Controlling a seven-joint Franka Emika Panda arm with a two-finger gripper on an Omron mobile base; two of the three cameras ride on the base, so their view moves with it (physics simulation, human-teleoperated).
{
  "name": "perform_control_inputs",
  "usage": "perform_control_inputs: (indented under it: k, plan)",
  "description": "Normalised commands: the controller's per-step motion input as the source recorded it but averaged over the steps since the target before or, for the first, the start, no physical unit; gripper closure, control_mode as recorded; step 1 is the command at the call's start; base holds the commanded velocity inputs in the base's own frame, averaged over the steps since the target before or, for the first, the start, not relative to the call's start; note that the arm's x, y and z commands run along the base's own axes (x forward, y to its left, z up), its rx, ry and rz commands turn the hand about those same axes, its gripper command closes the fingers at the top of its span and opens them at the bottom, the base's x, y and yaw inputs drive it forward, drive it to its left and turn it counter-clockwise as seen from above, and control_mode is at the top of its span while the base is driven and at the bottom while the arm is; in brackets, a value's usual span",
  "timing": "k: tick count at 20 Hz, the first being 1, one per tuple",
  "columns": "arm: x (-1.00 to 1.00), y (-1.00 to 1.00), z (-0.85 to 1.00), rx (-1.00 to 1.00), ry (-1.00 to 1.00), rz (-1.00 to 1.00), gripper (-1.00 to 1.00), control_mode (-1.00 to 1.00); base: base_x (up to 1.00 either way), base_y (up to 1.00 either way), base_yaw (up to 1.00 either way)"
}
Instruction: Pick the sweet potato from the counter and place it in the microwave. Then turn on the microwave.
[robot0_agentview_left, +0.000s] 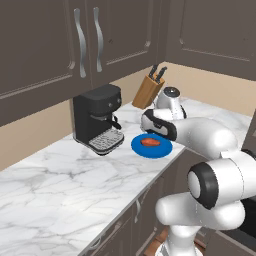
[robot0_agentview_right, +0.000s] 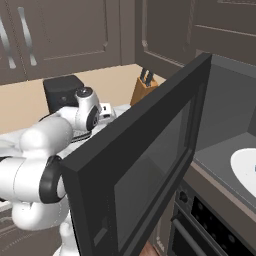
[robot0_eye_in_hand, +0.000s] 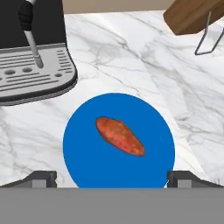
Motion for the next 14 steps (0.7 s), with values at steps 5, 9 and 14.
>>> perform_control_inputs:
  k: [5,9,14]
  plan:
    - [0.04,0.0,-0.16,0.0,0.0,0.07,-1.0,-1.0,0.0,0.0,0.0]
    - [0.06,-0.01,-0.16,0.0,0.0,0.07,-1.0,-1.0,0.0,0.0,0.0]
    - [0.07,-0.02,-0.16,-0.02,0.0,0.07,-1.0,-1.0,0.0,0.0,0.0]
